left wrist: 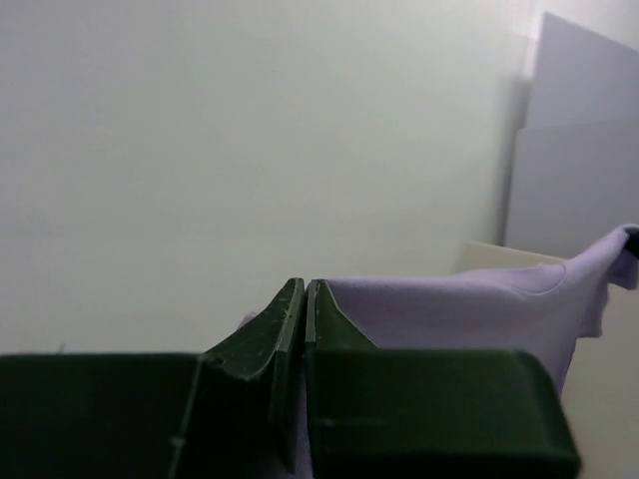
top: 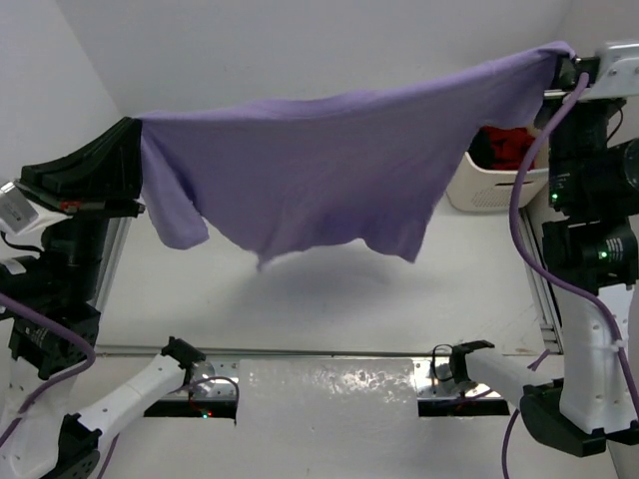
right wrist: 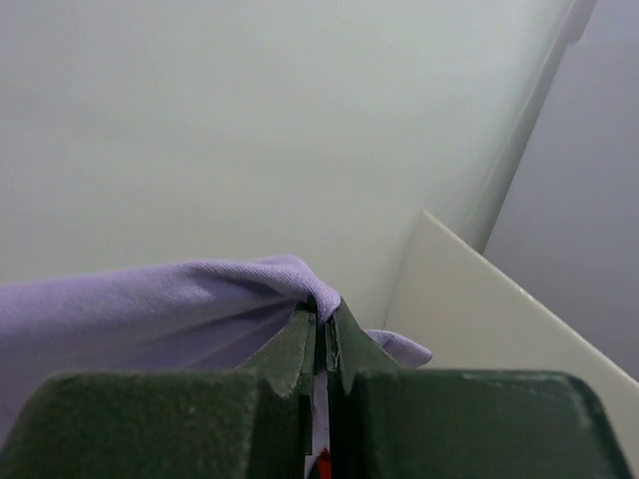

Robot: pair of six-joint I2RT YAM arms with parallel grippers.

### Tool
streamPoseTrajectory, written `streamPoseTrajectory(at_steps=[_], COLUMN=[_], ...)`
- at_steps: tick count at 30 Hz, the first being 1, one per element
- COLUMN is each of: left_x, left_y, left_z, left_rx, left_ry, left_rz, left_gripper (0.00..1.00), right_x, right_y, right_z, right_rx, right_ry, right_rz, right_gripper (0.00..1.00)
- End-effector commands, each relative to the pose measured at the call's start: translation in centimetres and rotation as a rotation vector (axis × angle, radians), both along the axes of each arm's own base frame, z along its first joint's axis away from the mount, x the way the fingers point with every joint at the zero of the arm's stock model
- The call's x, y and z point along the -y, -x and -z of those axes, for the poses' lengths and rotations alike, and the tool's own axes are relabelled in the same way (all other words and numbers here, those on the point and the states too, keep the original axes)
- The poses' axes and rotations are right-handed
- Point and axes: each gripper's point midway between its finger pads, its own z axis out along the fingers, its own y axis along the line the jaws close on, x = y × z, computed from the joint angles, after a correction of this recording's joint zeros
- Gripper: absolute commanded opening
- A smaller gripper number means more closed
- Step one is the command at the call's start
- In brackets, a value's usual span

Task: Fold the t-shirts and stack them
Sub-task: Flatten out the tshirt

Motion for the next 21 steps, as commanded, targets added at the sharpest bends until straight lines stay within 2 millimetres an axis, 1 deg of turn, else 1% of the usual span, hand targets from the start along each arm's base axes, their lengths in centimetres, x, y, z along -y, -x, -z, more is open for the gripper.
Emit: streamPoseTrajectory(at_steps=[1, 2, 3, 4, 5, 6, 7, 8, 9, 10, 11, 12, 13, 14, 15, 16, 17, 18, 19, 20, 21], left_x=[2.8, 3.4, 3.4, 3.4, 3.2, 2.9, 2.4, 2.1, 2.2, 1.8, 1.7, 1.9, 2.0, 2.0, 1.6, 1.7, -0.2, -0.4, -0.3, -1.0, -1.0], left_y=[0.1, -0.2, -0.1, -0.2, -0.3, -0.5, -1.6, -2.7, -4.4, -7.2, -8.8, -10.8, -13.9, -15.8, -17.8, -20.5, -22.4, -24.4, -25.2, -25.9, -25.9], left_z=[-1.0, -0.7, -1.2, -2.1, -2.5, -2.6, -2.4, -1.9, -0.5, 1.3, 2.0, 4.2, 7.0, 9.2, 12.2, 15.9, 20.0, 24.1, 27.2, 30.0, 33.7], left_rx=[0.022, 0.000, 0.005, 0.008, 0.008, 0.005, -0.010, -0.034, -0.092, -0.168, -0.192, -0.258, -0.341, -0.402, -0.477, -0.568, -0.668, -0.768, -0.843, -0.907, -0.986], left_ry=[-0.058, -0.081, -0.083, -0.079, -0.071, -0.058, -0.026, -0.009, 0.021, 0.048, 0.080, 0.100, 0.112, 0.127, 0.157, 0.144, 0.210, 0.203, 0.200, 0.242, 0.207], left_rz=[0.126, 0.141, 0.146, 0.142, 0.133, 0.119, 0.073, 0.039, 0.017, -0.062, -0.099, -0.128, -0.203, -0.251, -0.288, -0.327, -0.371, -0.379, -0.350, -0.371, -0.390], left_gripper=[0.00, 0.00, 0.00, 0.00, 0.00, 0.00, 0.00, 0.00, 0.00, 0.00, 0.00, 0.00, 0.00, 0.00, 0.00, 0.00, 0.00, 0.00, 0.00, 0.00, 0.00], right_x=[-0.1, 0.0, 0.1, 0.3, 0.3, 0.3, -0.2, -0.4, -0.6, -1.2, -1.5, -2.1, -3.3, -3.8, -4.4, -5.3, -7.3, -8.2, -9.1, -10.3, -10.8], right_y=[0.5, 0.4, 0.1, 0.0, -0.4, -0.1, -2.4, -3.7, -4.3, -7.9, -9.5, -11.2, -15.2, -17.2, -18.8, -20.9, -25.0, -27.0, -28.9, -32.6, -34.0], right_z=[-1.9, -2.6, -3.6, -4.2, -4.6, -6.0, -5.4, -4.9, -5.5, -3.4, -2.5, -1.7, 1.2, 2.7, 3.4, 5.0, 8.8, 10.9, 12.8, 18.6, 20.5], right_rx=[0.055, 0.081, 0.094, 0.101, 0.105, 0.135, 0.105, 0.078, 0.080, 0.014, -0.009, -0.030, -0.096, -0.129, -0.142, -0.170, -0.235, -0.266, -0.288, -0.380, -0.403], right_ry=[-0.006, -0.014, -0.022, -0.023, -0.024, -0.026, -0.020, -0.017, -0.018, -0.030, -0.036, -0.041, -0.060, -0.073, -0.085, -0.125, -0.120, -0.131, -0.183, -0.187, -0.199], right_rz=[-0.017, -0.008, 0.003, 0.013, 0.017, 0.015, 0.007, 0.004, -0.002, -0.007, -0.015, -0.032, -0.076, -0.096, -0.123, -0.160, -0.231, -0.263, -0.299, -0.328, -0.332], right_gripper=[0.00, 0.00, 0.00, 0.00, 0.00, 0.00, 0.00, 0.00, 0.00, 0.00, 0.00, 0.00, 0.00, 0.00, 0.00, 0.00, 0.00, 0.00, 0.00, 0.00, 0.00])
